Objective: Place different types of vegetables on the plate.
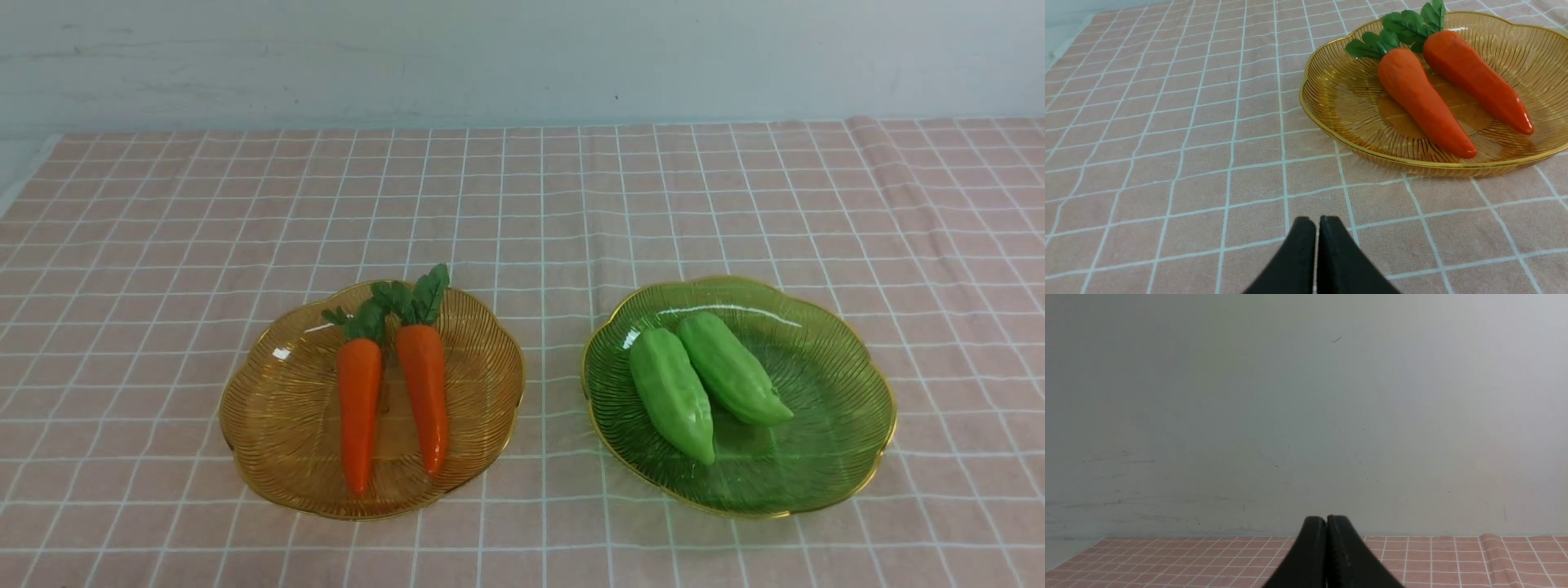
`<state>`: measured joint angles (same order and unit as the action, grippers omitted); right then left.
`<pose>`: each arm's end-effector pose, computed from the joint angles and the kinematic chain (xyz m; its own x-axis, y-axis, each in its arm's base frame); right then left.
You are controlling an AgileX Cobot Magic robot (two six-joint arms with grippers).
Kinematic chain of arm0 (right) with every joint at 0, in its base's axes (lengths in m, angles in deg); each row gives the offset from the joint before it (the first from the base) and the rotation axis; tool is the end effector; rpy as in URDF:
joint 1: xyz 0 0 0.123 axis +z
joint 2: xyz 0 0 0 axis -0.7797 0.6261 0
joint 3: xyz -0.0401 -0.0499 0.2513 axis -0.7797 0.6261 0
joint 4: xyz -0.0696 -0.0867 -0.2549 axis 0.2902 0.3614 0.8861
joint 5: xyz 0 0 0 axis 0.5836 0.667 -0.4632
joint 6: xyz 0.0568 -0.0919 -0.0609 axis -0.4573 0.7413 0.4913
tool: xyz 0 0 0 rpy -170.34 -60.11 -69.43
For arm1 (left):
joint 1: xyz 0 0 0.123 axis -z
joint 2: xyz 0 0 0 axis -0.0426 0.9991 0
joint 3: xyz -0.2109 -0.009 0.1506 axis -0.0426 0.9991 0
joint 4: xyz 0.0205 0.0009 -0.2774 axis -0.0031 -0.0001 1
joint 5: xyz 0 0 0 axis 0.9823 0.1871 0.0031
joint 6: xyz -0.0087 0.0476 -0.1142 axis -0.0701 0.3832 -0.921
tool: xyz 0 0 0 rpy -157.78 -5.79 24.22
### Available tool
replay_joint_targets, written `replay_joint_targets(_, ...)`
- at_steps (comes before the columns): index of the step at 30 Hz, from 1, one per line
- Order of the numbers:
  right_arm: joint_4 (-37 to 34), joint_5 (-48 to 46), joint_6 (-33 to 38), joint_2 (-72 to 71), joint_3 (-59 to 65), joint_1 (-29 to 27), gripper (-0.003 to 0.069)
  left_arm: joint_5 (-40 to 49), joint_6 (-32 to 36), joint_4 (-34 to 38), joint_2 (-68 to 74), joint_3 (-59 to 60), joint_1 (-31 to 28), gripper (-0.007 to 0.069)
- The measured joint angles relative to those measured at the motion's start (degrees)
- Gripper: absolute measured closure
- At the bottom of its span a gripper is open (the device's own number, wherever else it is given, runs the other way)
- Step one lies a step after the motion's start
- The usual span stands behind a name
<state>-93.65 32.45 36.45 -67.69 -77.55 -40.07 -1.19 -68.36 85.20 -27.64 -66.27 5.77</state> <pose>0.1005 0.0247 0.3159 0.0581 0.1273 -0.9902 -0.2397 0.9646 0.1099 0.1362 -0.0107 0.1602 -0.2966 0.0838 -0.9513 0.0997 0.9934 0.0564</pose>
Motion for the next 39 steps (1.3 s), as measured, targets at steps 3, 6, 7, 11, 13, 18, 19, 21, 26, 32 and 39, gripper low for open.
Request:
replay_joint_targets(3,3.51,-1.08,0.07,0.00,0.46,-0.16,0.0674,0.00,0.00,0.00,0.00,0.00,0.00,0.0628)
replay_joint_targets(6,6.52,-1.20,0.07,-0.05,1.59,-1.61,0.0674,0.00,0.00,0.00,0.00,0.00,0.00,0.0628)
replay_joint_targets(7,7.67,-1.19,0.07,-0.05,2.34,-2.75,0.0674,0.00,0.00,0.00,0.00,0.00,0.00,0.0628)
replay_joint_targets(11,9.69,-1.07,0.07,-0.05,6.63,-8.09,0.0674,0.00,0.00,0.00,0.00,0.00,0.00,0.0628)
replay_joint_targets(13,9.99,-0.48,0.07,-0.05,10.02,-10.40,0.0674,0.00,0.00,0.00,0.00,0.00,0.00,0.0628)
replay_joint_targets(18,10.04,0.01,0.07,-0.05,17.87,-13.15,0.0674,0.05,0.00,0.00,0.00,0.00,0.00,0.0628)
replay_joint_targets(19,10.04,0.01,0.07,-0.05,20.60,-13.27,0.0674,0.05,0.00,0.00,0.00,0.00,0.00,0.0628)
replay_joint_targets(21,9.34,-0.45,0.07,-0.05,22.97,-13.31,0.0674,0.05,0.00,0.00,0.00,0.00,0.00,0.0628)
replay_joint_targets(26,8.07,0.08,0.01,-0.05,23.44,-13.31,0.0674,0.05,0.00,0.00,0.00,0.00,0.00,0.0628)
replay_joint_targets(32,7.67,0.08,0.01,-0.05,23.49,-13.31,0.0674,0.05,0.00,0.00,0.00,0.00,0.00,0.0628)
replay_joint_targets(39,7.67,0.08,0.01,-0.05,23.49,-13.31,0.0674,0.05,0.00,0.00,0.00,0.00,0.00,0.0628)
